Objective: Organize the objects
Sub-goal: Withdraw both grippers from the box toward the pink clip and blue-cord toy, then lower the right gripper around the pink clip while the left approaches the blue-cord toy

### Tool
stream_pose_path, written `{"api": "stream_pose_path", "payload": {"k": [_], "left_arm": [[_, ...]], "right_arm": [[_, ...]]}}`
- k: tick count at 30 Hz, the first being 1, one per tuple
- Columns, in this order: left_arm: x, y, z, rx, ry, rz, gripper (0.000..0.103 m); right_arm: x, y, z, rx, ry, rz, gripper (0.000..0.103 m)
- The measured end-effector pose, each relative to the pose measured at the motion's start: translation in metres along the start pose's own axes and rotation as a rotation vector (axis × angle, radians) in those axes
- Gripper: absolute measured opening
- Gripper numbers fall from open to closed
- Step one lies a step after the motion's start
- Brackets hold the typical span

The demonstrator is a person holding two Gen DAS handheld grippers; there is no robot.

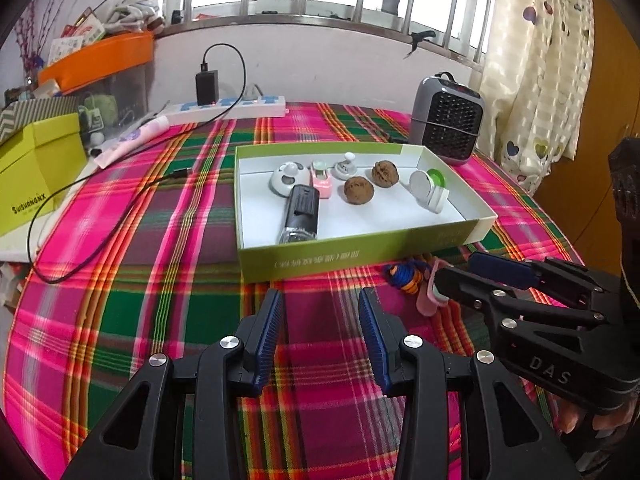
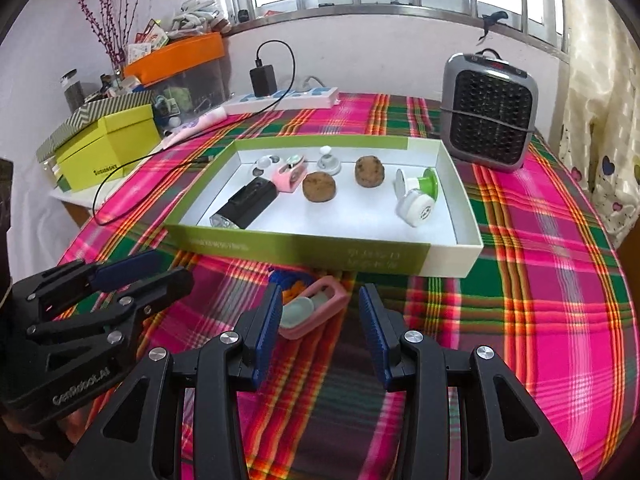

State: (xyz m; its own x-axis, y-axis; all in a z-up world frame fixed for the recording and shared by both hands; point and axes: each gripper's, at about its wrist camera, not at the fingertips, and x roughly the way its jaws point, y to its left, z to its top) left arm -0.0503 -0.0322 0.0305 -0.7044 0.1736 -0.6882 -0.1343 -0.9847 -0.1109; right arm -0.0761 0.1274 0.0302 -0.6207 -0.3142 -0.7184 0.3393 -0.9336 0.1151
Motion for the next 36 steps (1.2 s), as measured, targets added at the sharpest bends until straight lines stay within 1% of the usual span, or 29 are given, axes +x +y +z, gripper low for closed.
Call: {"api": "stream_pose_path", "payload": {"k": [6,10,12,17,25,28,31,33,36], "left_arm": [[0.001,0.0,-0.001,-0.004,0.005,-0.002,0.038],[0.001,0.001,-0.003,-0.002,0.009,-0.009,0.038],[0.002,0.0,-0.003,-0.002,0.012,-0.012,0.038],[0.002,0.0,-0.002,0.002,0.013,-0.022,0.038],[0.004,-0.002,-0.002,0.006,0.016,-0.031,0.038],[0.005,-0.003,-0.002,0.009,0.02,-0.034,0.038],[0.006,-0.003,-0.002,0.008,0.025,-0.034,0.038],[0.007,-0.003,-0.002,0.006,0.028,-0.035,0.038],[0.007,-0.002,-0.001,0.004,0.029,-0.035,0.038]], "right_arm": [[0.007,-0.002,-0.001,0.039,0.025,0.032,0.041],[0.009,-0.002,0.001,0.048,0.025,0.028,0.043],[0.008,-0.001,0.0,0.036,0.024,0.016,0.045],[0.004,-0.002,-0.002,0.013,0.027,-0.005,0.045],[-0.005,-0.007,0.0,-0.004,0.03,-0.088,0.045],[-0.003,-0.007,0.002,0.012,0.032,-0.049,0.045],[0.006,-0.004,0.003,0.01,0.047,-0.058,0.045],[0.009,-0.005,0.005,0.026,0.044,-0.033,0.045],[0.011,-0.004,0.006,0.026,0.047,-0.038,0.045]]}}
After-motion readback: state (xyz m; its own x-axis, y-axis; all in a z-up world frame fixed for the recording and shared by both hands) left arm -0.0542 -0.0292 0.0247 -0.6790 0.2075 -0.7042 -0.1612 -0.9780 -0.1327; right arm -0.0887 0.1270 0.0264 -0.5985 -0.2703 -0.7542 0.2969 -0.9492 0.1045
